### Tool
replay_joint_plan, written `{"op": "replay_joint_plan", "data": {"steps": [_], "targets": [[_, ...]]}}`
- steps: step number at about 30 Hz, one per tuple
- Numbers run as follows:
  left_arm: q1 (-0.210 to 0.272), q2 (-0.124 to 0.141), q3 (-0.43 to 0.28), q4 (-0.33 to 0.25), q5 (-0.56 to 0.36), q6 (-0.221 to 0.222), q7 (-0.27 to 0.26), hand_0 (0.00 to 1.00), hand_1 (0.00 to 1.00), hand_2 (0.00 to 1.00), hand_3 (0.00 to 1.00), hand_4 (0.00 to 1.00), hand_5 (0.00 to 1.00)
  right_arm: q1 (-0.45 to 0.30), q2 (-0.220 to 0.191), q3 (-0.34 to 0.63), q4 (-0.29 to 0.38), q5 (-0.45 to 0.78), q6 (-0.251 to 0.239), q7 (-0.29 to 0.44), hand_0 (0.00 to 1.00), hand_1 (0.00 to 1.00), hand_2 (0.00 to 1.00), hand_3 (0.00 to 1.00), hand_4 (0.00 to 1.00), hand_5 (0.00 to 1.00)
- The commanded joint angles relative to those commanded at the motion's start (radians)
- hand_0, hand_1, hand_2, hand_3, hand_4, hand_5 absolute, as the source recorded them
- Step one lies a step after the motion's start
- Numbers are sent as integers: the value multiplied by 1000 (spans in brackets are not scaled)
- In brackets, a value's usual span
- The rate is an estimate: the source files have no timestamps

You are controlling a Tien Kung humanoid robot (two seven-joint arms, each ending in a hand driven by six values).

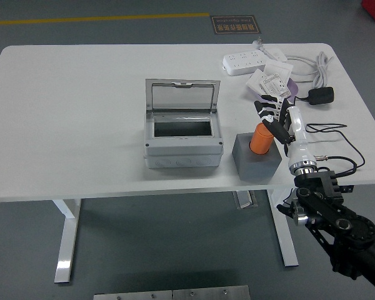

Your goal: Fetch the battery,place it into the box,close the lid of the box

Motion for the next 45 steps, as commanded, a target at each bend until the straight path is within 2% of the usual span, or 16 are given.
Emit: {"op": "replay_joint_plan", "data": {"steps": [23, 24, 29, 30, 35, 36, 41, 42, 45], "targets": [[-5, -8, 9, 0, 8, -2, 2, 577, 566, 550, 577, 539, 4, -9, 0, -49, -32, -5, 13, -15, 532, 542, 607, 645, 823, 491], [-5, -7, 9, 0, 9, -2, 3, 578, 567, 550, 578, 540, 3, -9, 0, -49, -33, -6, 13, -16, 530, 546, 605, 643, 817, 431], [-6, -6, 8, 0, 13, -2, 3, 578, 567, 550, 578, 540, 3, -7, -2, -54, -37, -17, 9, -23, 530, 546, 605, 643, 817, 431], [-6, -6, 8, 0, 13, -2, 3, 578, 567, 550, 577, 540, 3, -6, -2, -56, -37, -19, 7, -24, 528, 549, 587, 632, 752, 310], [-9, -7, 9, 0, 14, -1, 3, 578, 567, 550, 577, 540, 3, -6, -3, -65, -40, -22, -1, -31, 528, 549, 587, 632, 752, 310], [-9, -7, 9, 0, 15, -1, 3, 578, 567, 550, 578, 540, 2, -5, -4, -67, -40, -23, -2, -32, 533, 543, 484, 570, 544, 203], [-9, -7, 6, 0, 18, -1, 3, 578, 567, 550, 578, 540, 2, -5, -4, -75, -43, -28, -2, -40, 533, 543, 484, 570, 544, 203], [-9, -7, 3, 0, 21, -1, 3, 577, 569, 550, 578, 540, 2, -5, -4, -77, -43, -28, -3, -41, 525, 501, 405, 481, 389, 60], [-9, -6, 0, 0, 24, -1, 3, 577, 569, 550, 578, 540, 2, -4, -5, -81, -45, -26, -6, -42, 525, 501, 405, 481, 389, 60]]}}
